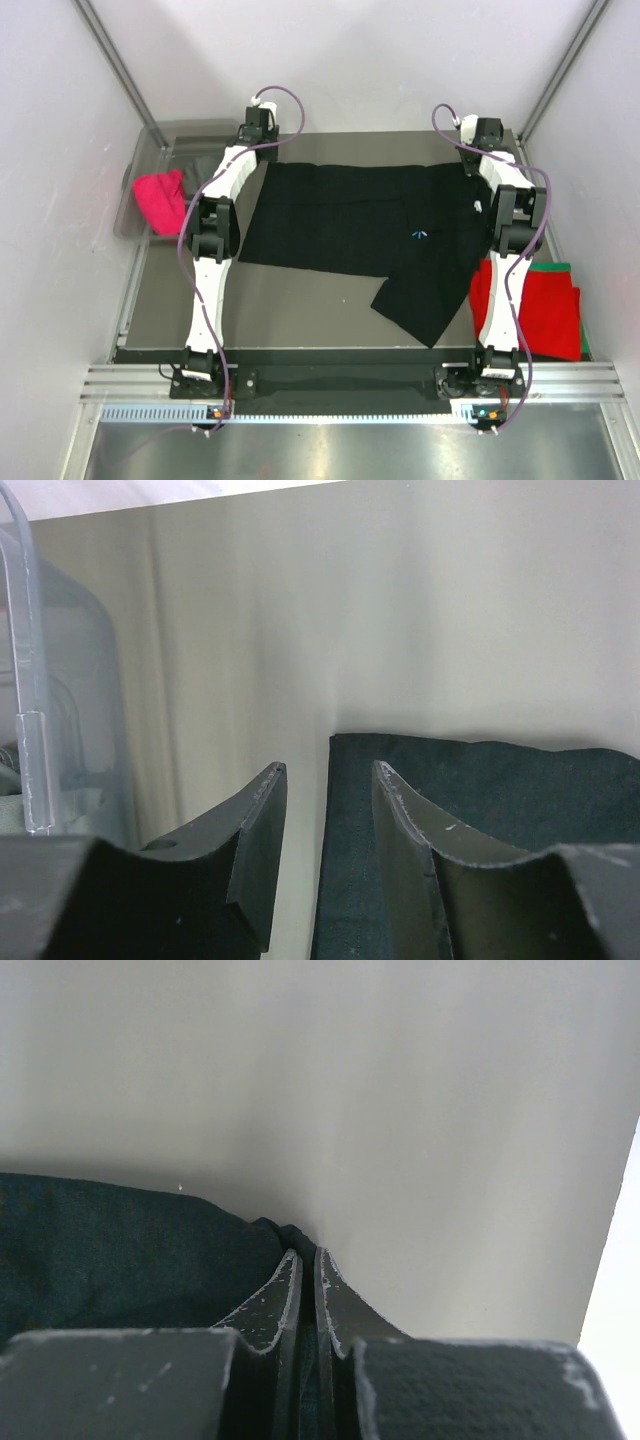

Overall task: Fold and stack the t-shirts
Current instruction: Fold the tshirt

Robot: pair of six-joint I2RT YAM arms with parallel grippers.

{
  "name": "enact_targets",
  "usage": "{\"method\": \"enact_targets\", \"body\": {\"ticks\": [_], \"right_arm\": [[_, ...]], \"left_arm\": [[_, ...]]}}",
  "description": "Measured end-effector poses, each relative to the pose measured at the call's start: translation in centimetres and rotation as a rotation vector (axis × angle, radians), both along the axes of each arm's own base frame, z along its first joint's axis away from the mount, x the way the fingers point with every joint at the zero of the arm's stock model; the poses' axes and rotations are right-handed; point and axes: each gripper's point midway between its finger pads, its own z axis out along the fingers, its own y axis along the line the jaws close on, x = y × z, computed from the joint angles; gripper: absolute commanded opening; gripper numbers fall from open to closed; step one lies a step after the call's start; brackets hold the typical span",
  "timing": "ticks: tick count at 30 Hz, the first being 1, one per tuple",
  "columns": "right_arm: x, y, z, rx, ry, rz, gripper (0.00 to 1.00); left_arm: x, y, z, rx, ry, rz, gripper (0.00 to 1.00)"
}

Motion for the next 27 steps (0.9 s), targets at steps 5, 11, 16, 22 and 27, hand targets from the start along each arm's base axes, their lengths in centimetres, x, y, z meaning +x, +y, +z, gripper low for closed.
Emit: {"method": "enact_targets", "body": {"ticks": [5,11,16,22,27], "right_arm": [[0.0,0.0,0.0,-0.001,0.000,0.001,0.00],[0.0,0.0,0.0,-0.002,0.001,0.003,0.00],[-0.1,0.1,0.0,-0.004,0.006,0.006,0.00],[-0.2,0.2,0.2,-0.020,0.014,0.010,0.00],[2.2,-0.2,1.8,-0.062,-0.043,0.004,0.00]], "left_arm": [[0.0,-0.1,-1.0,-0.002,0.016,-0.007,0.43],[-0.2,-0.2,-4.7,0.001,0.071,-0.010,0.40],[0.2,-0.3,-4.7,0.000,0.059,-0.013,0.00],[0.4,-0.2,-4.7,0.014,0.051,-0.011,0.00],[1.2,0.6,-4.5,0.054,0.023,0.011,0.00]]}}
